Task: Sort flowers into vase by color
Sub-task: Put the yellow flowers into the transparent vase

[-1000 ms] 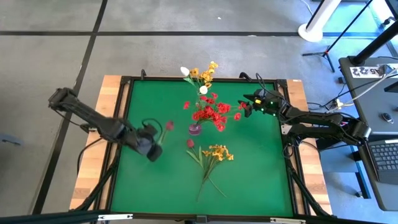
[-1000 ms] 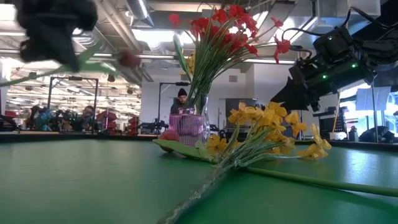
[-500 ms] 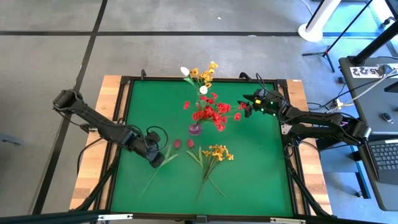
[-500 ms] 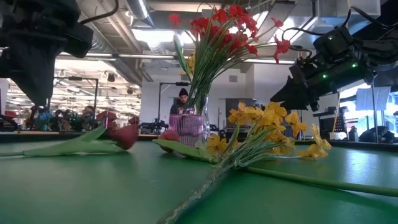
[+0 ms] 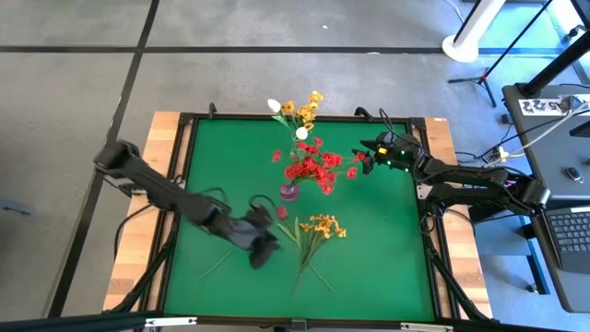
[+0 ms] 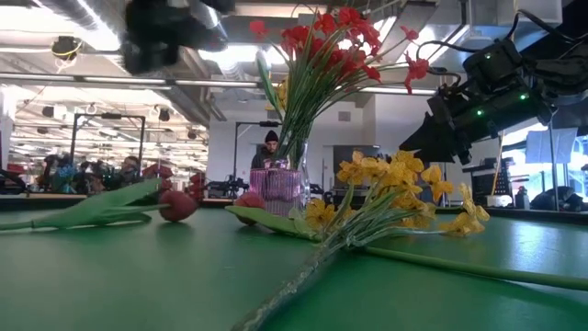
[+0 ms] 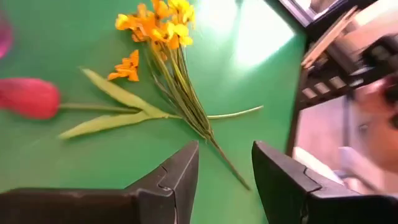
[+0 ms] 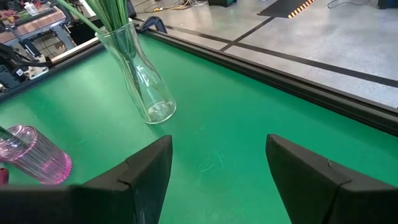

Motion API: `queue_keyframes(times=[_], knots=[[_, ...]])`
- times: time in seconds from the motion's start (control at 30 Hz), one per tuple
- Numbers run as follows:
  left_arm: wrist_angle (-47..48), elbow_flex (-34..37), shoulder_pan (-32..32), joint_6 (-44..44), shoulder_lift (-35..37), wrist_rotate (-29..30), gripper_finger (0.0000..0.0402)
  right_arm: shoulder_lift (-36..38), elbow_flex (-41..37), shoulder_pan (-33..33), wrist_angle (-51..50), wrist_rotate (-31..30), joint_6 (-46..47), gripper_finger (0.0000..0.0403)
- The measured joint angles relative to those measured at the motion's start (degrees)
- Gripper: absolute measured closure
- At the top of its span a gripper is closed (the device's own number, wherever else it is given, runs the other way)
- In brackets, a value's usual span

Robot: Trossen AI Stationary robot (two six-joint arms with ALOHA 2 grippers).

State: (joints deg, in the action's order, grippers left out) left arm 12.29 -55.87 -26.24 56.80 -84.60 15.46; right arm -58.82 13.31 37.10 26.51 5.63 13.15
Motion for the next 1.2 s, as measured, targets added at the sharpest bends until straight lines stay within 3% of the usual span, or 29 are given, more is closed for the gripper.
queue_keyframes(times=[0.23, 0.47, 0.6, 0.77, 1.2], knots=[[0.98, -13.77, 1.79, -7.34, -19.16, -1.08, 0.0257, 0.01, -0.01, 0.00, 0.02, 0.25, -0.09, 0.0146], [7.38, -24.33, 3.94, -9.58, -30.68, -1.44, 0.0257, 0.00, 0.00, 0.00, 0.00, 2.51, -0.09, 0.0146], [12.03, -26.57, 4.67, -8.13, -33.97, -1.71, 0.0257, -0.01, -0.01, 0.00, -0.11, 3.04, -0.09, 0.0146], [8.19, -26.94, 4.57, -7.46, -35.28, -2.56, 0.0257, 0.01, 0.00, 0.00, -0.58, 3.05, -0.05, 0.0146], [8.66, -26.92, 5.73, -6.28, -37.48, -2.58, 0.0268, 0.01, -0.01, 0.00, -1.03, 3.04, 0.11, 0.0146]])
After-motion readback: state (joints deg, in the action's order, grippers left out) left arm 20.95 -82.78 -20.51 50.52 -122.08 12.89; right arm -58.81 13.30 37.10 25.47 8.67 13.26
